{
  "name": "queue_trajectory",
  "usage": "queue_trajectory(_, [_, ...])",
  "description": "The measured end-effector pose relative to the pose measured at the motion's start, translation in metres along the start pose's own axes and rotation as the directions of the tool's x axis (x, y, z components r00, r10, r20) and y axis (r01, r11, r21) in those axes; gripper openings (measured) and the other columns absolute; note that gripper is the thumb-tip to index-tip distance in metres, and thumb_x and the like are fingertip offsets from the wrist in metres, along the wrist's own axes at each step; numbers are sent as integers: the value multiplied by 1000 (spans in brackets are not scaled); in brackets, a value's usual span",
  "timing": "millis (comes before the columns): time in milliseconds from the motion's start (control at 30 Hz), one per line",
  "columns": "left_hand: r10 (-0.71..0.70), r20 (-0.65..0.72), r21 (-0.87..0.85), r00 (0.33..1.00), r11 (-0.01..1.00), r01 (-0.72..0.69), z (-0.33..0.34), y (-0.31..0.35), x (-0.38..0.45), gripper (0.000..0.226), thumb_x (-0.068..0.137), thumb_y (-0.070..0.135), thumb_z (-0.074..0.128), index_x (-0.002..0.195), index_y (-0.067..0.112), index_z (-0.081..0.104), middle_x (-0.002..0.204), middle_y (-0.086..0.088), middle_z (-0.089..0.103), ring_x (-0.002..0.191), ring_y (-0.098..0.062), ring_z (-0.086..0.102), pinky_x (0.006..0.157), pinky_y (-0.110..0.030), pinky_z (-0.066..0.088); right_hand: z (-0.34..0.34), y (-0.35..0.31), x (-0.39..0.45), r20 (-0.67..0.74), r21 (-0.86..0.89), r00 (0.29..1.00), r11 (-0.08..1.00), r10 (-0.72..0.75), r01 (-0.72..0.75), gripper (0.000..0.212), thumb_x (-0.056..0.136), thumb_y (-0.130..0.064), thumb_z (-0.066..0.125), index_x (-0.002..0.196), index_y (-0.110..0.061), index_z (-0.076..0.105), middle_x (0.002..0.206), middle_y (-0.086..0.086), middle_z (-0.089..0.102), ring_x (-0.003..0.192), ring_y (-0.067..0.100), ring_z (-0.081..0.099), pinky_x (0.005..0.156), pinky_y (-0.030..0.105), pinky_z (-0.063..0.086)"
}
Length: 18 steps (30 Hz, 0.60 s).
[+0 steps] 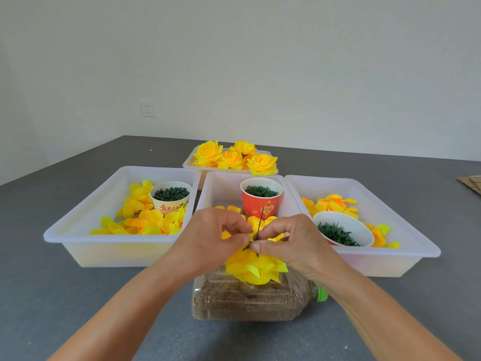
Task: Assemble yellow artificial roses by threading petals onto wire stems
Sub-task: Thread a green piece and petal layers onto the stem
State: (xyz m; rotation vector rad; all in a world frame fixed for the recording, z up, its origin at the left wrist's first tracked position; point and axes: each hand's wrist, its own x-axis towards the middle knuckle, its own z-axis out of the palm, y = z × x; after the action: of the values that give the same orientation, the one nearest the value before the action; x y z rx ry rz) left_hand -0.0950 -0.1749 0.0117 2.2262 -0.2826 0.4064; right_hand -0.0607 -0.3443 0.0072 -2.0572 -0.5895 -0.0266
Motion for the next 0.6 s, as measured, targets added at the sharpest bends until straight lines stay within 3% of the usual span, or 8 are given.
queue_trajectory(133, [-24,-53,-138,998,990,17,6,9,1,18,73,14,77,72,29,68,77,5,71,75,-11,66,75,-29,54,8,6,-2,-104,42,995,999,-6,10,13,69,-26,80,60,-29,70,71,-1,68,66,8,57,64,26,48])
queue_trajectory(233, [-24,-75,-140,997,990,14,13,14,5,23,73,9,77,62,25,65,70,0,68,71,-20,64,69,-36,53,12,9,-2,-155,6,987,999,-45,46,16,69,-27,80,58,-23,68,65,-7,60,57,1,46,57,19,36])
queue_trajectory(400, [45,-74,-32,996,998,-47,15,11,10,29,73,11,77,59,28,57,64,11,61,69,-9,59,63,-19,46,16,16,-4,-193,26,973,991,-125,133,17,69,-19,80,58,-18,67,72,-3,66,81,8,56,70,20,43])
queue_trajectory(600, [102,-60,25,993,995,-101,15,6,13,31,74,12,76,59,30,55,62,13,58,69,-1,55,61,-8,40,25,21,-8,-249,11,954,984,-167,175,19,71,-16,79,61,-17,63,76,-6,62,86,10,55,73,13,40])
